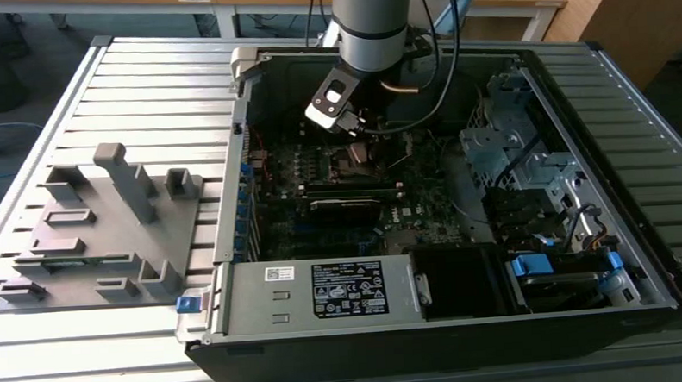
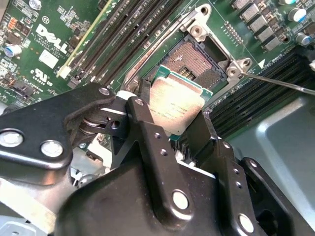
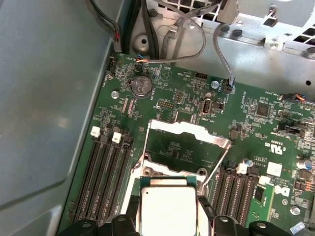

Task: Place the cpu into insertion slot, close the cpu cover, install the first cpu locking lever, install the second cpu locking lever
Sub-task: 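Place the cpu into insertion slot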

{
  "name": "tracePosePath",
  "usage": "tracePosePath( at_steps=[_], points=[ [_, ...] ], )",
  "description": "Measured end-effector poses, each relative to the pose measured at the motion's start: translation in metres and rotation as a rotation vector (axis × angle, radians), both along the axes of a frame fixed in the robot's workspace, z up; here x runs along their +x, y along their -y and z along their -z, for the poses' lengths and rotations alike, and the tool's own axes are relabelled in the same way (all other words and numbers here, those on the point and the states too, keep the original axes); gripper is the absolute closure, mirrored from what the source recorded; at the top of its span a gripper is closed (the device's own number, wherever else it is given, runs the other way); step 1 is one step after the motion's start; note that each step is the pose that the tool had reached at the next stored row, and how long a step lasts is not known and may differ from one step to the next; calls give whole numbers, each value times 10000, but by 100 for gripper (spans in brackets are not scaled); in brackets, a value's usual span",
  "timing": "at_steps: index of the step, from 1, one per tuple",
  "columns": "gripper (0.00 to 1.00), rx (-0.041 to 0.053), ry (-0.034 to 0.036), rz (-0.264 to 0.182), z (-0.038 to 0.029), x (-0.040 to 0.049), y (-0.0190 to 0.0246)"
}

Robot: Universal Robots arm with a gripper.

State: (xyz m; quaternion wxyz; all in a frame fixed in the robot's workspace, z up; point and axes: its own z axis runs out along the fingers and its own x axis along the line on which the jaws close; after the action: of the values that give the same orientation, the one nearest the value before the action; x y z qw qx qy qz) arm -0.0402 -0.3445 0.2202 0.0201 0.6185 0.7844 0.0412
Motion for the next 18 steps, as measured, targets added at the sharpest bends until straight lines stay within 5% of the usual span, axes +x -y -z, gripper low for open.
tracePosePath(
  at_steps=[7, 18],
  points=[
    [46, 3, -2, 213, -48, 0, 0],
    [46, 0, -4, 2148, -50, 0, 0]
  ],
)
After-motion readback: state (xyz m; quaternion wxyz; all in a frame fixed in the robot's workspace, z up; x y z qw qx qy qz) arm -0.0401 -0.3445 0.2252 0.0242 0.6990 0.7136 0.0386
